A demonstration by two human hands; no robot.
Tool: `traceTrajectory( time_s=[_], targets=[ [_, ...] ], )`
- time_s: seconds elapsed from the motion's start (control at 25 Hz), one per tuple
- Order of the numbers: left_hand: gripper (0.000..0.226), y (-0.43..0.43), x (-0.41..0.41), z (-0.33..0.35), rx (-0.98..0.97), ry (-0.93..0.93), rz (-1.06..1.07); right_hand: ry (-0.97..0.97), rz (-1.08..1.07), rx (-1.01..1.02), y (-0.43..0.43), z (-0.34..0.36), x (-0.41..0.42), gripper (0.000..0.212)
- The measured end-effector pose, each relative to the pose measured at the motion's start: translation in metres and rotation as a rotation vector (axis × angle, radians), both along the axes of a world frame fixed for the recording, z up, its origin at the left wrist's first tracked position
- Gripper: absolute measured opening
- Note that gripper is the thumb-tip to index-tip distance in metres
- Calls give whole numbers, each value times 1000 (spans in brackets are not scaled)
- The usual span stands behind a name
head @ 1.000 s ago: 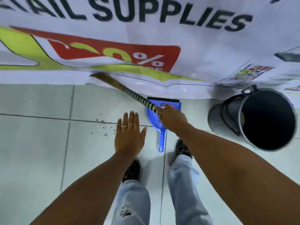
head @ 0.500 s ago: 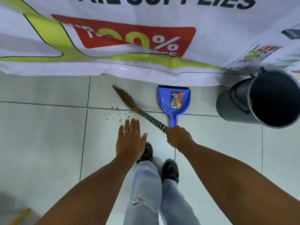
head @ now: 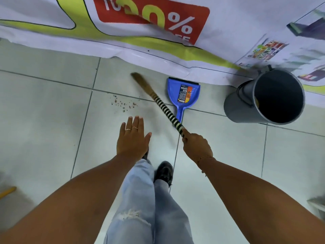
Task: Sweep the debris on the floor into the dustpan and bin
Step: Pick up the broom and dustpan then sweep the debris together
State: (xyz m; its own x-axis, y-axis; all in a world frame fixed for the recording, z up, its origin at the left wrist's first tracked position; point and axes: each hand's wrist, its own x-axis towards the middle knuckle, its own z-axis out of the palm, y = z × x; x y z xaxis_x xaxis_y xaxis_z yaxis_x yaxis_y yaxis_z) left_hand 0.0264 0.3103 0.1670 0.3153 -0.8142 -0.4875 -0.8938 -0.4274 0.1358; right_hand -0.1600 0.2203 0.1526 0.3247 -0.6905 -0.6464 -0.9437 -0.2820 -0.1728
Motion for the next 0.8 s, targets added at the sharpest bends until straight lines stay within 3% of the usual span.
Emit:
traceTrajectory(
  time_s=[0.16, 0.36, 0.6, 0.8],
  targets=[
    [66, 17, 0, 2, -14, -3, -2, 163, -188, 153, 31, -19, 2, 36],
    [65, 54, 28, -7, -17, -21, 35, 126, -131, 255, 89, -40, 45, 34],
    [66, 93, 73, -6, 21, -26, 25, 81, -124, 246, 121, -51, 108, 33],
    [65, 101, 113, 20, 0, -22, 64, -14, -192, 149, 134, -5, 127, 36]
  ],
)
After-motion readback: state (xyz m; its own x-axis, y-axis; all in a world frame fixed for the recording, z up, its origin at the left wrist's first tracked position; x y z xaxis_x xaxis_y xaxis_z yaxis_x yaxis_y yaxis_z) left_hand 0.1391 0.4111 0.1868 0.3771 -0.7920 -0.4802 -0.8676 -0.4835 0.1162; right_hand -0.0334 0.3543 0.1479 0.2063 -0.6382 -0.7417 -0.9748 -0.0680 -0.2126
